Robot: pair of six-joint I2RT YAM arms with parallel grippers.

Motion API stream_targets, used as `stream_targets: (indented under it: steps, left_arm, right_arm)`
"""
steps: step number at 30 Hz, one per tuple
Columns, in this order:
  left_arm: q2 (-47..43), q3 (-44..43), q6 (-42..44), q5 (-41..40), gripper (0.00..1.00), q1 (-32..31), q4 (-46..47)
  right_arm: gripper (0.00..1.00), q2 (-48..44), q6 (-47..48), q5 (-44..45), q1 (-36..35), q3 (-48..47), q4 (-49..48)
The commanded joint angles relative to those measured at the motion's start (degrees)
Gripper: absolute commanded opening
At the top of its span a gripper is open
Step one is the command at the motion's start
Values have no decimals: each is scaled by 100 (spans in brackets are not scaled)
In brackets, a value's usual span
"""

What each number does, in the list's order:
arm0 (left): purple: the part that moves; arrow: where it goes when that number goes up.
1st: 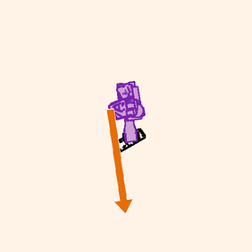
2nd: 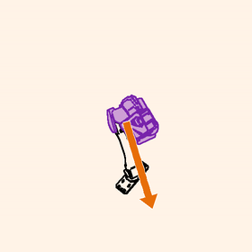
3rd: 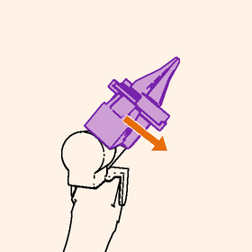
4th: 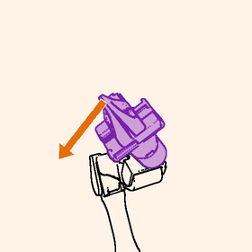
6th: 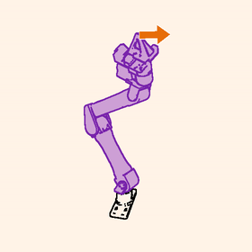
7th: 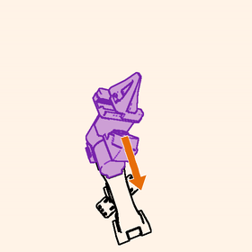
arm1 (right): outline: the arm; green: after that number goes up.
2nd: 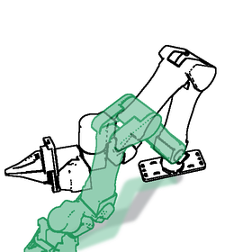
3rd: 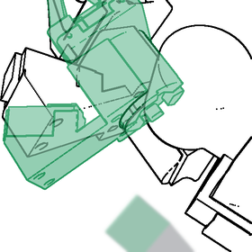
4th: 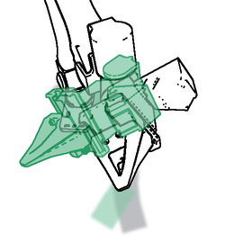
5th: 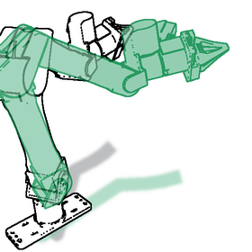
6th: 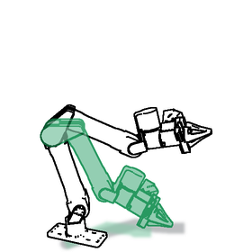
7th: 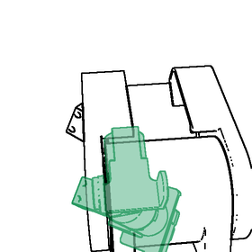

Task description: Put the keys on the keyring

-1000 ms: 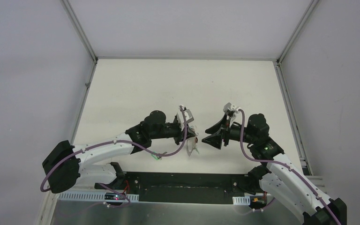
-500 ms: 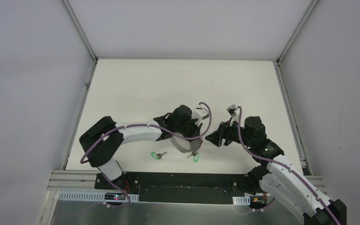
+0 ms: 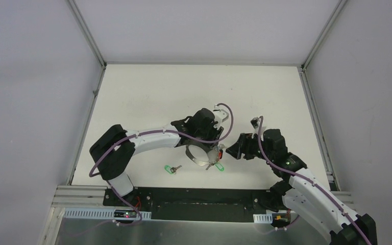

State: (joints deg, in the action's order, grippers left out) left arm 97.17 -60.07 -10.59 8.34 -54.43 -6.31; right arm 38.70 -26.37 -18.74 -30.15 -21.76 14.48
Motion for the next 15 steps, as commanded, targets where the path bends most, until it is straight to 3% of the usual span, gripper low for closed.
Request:
stream_targets:
  steps: [1,7,15]
  left_arm:
    - [-800,179,-289,-636,40,29,-98]
    - [-1548,818,-1115,-362,49,371,-162]
    - [-2620,1630,-2060,-78,56,764,-133]
  right_arm:
    - [70,85,-424,215,-17,9,-142]
    - [66,764,-667,-82,-13,-166,-34]
    - [42,2185,-1997,-742,-25,-328,-563]
